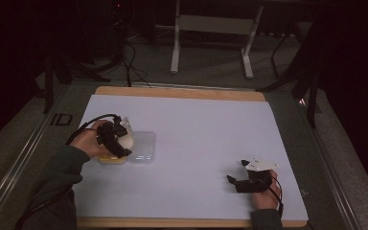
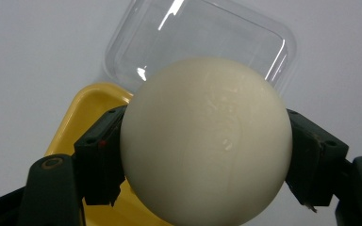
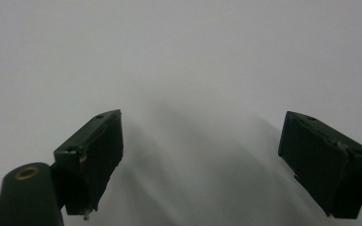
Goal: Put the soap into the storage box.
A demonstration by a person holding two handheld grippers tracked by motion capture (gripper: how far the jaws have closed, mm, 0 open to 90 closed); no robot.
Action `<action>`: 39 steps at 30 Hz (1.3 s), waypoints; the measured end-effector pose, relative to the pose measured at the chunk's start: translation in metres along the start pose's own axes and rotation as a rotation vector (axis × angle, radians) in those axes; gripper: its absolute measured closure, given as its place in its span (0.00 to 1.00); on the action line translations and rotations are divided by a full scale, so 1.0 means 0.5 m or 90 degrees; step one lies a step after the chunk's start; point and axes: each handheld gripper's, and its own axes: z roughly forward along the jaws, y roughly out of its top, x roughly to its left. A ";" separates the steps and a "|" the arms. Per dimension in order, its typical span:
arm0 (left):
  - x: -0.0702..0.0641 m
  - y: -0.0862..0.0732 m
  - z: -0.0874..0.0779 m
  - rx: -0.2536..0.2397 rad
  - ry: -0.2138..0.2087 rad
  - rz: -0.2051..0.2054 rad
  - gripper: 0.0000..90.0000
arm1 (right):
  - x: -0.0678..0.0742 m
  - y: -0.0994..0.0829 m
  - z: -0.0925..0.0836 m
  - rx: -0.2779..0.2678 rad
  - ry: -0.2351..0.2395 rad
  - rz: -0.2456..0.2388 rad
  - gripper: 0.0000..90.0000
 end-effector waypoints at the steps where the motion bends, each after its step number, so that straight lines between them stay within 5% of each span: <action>1: 0.000 0.000 0.001 0.002 0.002 -0.002 0.28 | 0.000 0.000 0.000 0.000 0.000 0.000 0.16; 9: 0.009 -0.006 0.002 0.006 0.009 -0.020 0.28 | 0.000 0.000 0.000 -0.001 -0.001 0.000 0.16; 27: 0.039 -0.029 0.020 0.037 0.033 -0.116 0.28 | 0.001 0.000 0.000 -0.001 -0.003 0.001 0.16; 39: 0.052 -0.046 0.030 0.054 0.046 -0.149 0.28 | 0.002 0.000 0.001 0.001 -0.004 -0.001 0.16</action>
